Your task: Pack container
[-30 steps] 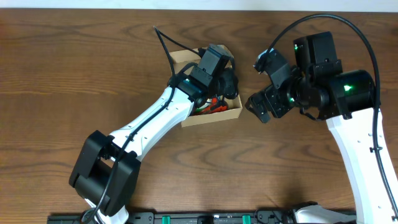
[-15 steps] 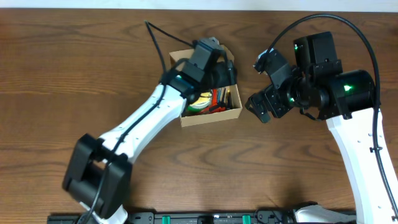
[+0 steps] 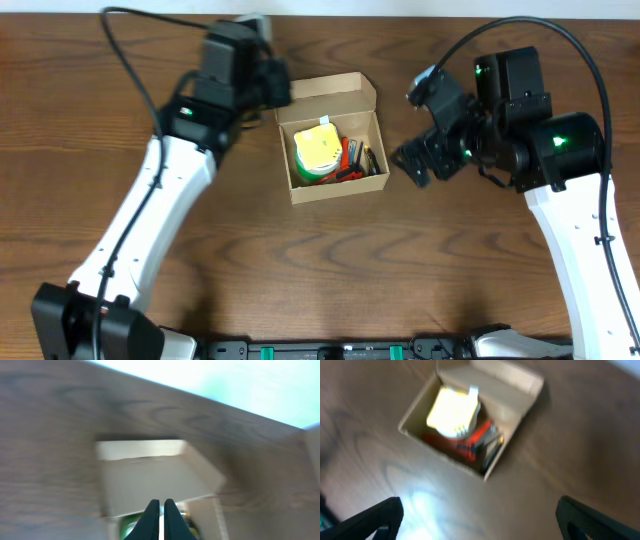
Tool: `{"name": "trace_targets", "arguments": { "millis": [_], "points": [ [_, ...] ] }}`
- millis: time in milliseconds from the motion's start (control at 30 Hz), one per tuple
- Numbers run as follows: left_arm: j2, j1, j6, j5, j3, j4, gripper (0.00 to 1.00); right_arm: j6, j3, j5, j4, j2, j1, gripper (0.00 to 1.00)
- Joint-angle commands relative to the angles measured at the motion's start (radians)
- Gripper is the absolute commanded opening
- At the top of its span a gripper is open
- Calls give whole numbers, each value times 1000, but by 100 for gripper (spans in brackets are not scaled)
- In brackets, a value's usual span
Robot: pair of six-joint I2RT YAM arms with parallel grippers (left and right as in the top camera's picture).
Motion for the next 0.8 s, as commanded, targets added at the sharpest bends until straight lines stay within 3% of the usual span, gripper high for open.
{"name": "trace_targets", "arguments": {
  "millis": [0, 67, 100, 233, 500, 767],
  "points": [
    [40, 81, 25, 33, 12, -34, 6, 1, -31, -36, 91, 9, -3, 42],
    [75, 117, 21, 47, 12, -40, 6, 73, -69, 35, 189, 37, -10, 7],
    [94, 130, 11, 69, 12, -39, 6, 127, -87, 73, 237, 55, -16, 1],
    [204, 160, -53, 188, 12, -4, 6, 252, -135, 79, 412, 176, -79, 1],
    [437, 175, -168, 280, 13, 135, 6, 359, -135, -195, 612, 501, -190, 2],
    [590, 197, -280, 490, 14, 294, 5, 510, -135, -474, 844, 744, -213, 1]
  ]
}}
